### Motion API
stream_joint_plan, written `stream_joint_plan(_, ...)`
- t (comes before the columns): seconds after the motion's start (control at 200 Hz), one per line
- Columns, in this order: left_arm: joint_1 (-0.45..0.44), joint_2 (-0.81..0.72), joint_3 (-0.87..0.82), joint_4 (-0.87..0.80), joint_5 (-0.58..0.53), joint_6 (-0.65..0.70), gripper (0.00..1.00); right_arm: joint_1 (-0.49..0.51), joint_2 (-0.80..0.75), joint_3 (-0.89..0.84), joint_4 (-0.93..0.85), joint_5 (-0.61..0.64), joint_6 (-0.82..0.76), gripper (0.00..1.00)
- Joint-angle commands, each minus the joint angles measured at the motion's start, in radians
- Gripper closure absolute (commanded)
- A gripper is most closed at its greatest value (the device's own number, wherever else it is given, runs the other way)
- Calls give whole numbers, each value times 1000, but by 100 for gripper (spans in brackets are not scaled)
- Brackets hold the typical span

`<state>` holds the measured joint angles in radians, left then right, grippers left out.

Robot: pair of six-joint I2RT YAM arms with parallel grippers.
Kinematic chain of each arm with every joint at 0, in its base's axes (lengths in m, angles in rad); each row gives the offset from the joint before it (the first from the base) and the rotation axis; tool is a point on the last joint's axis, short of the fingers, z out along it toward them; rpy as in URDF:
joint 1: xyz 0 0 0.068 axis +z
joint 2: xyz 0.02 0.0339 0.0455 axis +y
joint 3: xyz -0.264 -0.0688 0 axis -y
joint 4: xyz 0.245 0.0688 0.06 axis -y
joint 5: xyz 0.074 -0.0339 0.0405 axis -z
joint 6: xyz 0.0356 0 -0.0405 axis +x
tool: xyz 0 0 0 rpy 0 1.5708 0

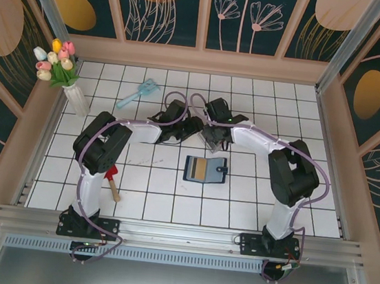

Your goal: Put the credit cards into the card holder

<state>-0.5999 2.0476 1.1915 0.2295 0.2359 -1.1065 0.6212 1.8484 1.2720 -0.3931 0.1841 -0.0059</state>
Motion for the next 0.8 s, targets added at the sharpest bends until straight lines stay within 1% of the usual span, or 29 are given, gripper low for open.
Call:
stream_joint_plan(0.0, 2, 28, 13, 38, 25, -20, 47, 15, 40, -10, 1, 73, -23, 57)
stream_joint_plan(0.2, 2, 39, -4, 56, 22, -30, 48, 26, 53, -10, 7, 150, -19, 57)
stream_joint_plan(0.35, 3, 43, -7, 57, 22, -27, 49, 34, 31, -5, 15, 212, -11, 58)
stream_joint_plan(0.565, 2, 46, -7, 57, 23, -19, 51, 35, 18, 3, 7, 221, -19, 60)
stream_joint_plan(0.656, 3, 46, -7, 55, 23, -19, 51, 35, 10, 4, 11, 226, -16, 63)
stream_joint_plan(0.796, 4, 47, -6, 50, 23, -13, 51, 35, -3, 15, 1, 218, -16, 63)
